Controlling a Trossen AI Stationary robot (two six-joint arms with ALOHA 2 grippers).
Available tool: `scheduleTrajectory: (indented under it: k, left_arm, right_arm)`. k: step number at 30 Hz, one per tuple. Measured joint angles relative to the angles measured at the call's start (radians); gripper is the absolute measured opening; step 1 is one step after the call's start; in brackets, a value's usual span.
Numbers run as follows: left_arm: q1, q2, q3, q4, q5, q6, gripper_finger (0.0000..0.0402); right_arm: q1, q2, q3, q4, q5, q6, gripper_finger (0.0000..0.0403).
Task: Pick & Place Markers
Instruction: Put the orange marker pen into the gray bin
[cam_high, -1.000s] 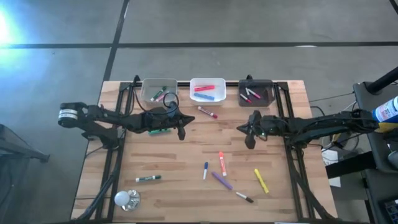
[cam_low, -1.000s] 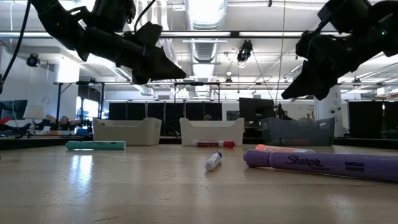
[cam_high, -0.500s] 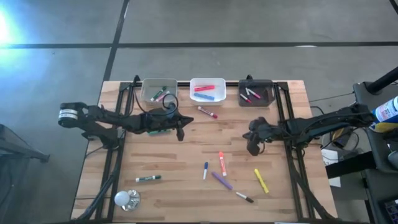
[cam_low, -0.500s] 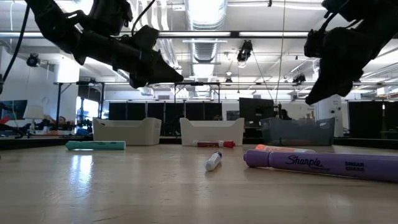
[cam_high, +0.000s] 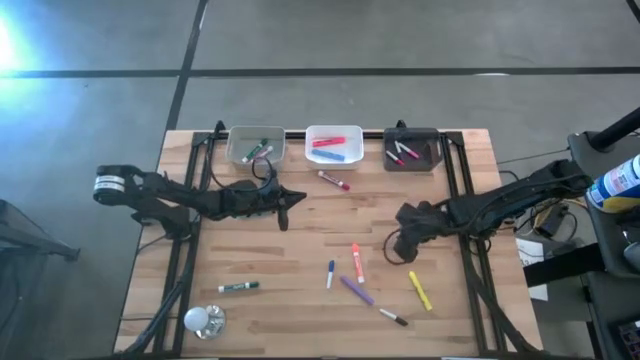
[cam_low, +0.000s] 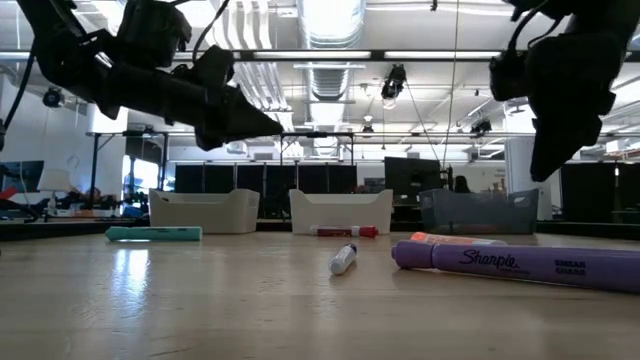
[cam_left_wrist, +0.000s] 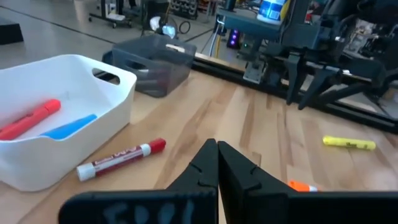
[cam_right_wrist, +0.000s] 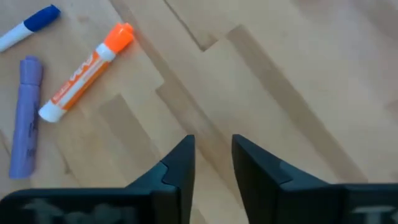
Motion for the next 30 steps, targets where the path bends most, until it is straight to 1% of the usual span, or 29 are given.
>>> scheduleTrajectory:
  k: [2,5,9,13,17,24,27,30]
  left_arm:
    - [-0.003,0.000,-0.005,-0.001,0.000,0.004,0.0000]
    - [-0.010,0.000,-0.006,0.000,0.000,0.005,0.0000]
    - [-0.024,0.000,-0.007,0.000,0.000,0.007,0.0000]
    - [-0.040,0.000,-0.021,0.001,0.000,0.012,0.0000]
    - [-0.050,0.000,-0.038,0.015,-0.002,0.012,0.0000]
    - [-0.050,0.000,-0.041,0.016,-0.004,0.013,0.0000]
    - [-0.050,0.000,-0.049,0.016,-0.004,0.013,0.0000]
    - [-0.050,0.000,-0.052,0.015,-0.004,0.012,0.0000]
  right_arm:
    - [0.005,0.054,0.033,0.004,-0.019,0.028,0.0116]
    - [0.010,0.149,0.086,0.003,-0.020,0.088,0.0138]
    - [0.009,0.277,0.167,0.005,-0.020,0.214,0.0168]
    - [0.009,0.390,0.256,0.005,-0.027,0.289,0.0186]
    - [0.009,0.496,0.348,0.002,-0.025,0.306,0.0188]
    - [-0.002,0.666,0.500,0.001,-0.019,0.300,0.0173]
    - [-0.007,0.720,0.548,0.001,-0.019,0.298,0.0167]
    - [-0.016,0.761,0.568,-0.008,-0.018,0.300,0.0161]
